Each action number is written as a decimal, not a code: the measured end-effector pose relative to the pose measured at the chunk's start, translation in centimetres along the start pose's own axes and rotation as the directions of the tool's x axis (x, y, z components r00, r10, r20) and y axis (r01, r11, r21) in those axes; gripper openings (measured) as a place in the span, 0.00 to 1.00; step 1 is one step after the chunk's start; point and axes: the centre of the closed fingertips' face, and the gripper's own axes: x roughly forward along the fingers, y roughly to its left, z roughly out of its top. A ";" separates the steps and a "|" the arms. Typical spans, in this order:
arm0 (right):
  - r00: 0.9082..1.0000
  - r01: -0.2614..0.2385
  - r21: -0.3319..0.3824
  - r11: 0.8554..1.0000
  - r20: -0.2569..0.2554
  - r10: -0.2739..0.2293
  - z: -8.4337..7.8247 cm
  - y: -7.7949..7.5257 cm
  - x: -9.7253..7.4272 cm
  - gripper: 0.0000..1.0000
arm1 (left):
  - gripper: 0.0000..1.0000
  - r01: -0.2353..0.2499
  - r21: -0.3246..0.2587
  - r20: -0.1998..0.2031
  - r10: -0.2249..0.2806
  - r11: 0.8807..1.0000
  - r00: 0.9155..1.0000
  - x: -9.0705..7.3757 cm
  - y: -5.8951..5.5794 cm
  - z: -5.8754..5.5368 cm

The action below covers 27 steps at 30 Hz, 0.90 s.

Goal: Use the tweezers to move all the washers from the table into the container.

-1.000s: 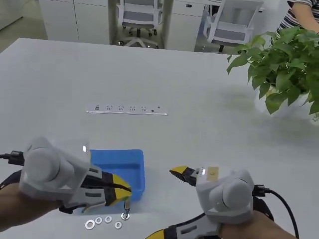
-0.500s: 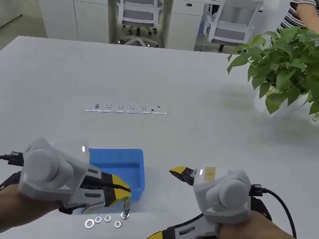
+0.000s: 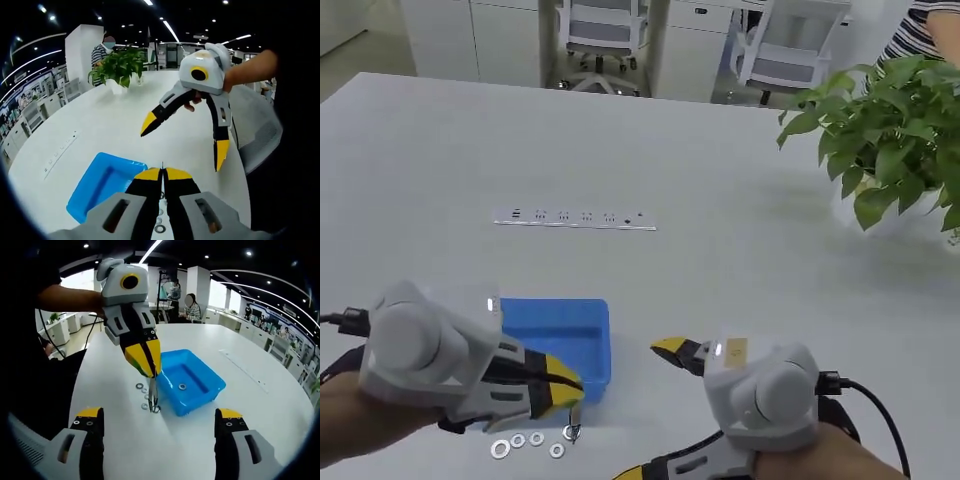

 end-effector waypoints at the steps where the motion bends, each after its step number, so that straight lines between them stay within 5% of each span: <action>1: 1.000 -0.007 -0.005 1.000 0.003 0.007 0.1 0.1 0.1 0.91 | 0.05 0.003 -0.001 0.000 -0.003 1.000 1.000 0.0 0.0 0.0; 15: 0.994 -0.106 -0.120 0.987 -0.029 0.103 0.3 0.9 1.7 0.56 | 0.05 0.043 0.031 -0.021 -0.042 0.999 0.999 0.1 -0.1 -0.1; 27: 0.982 -0.183 -0.192 0.964 -0.073 0.172 0.0 1.5 3.6 0.37 | 0.05 0.055 0.032 -0.025 -0.054 0.998 0.998 0.2 -0.3 0.0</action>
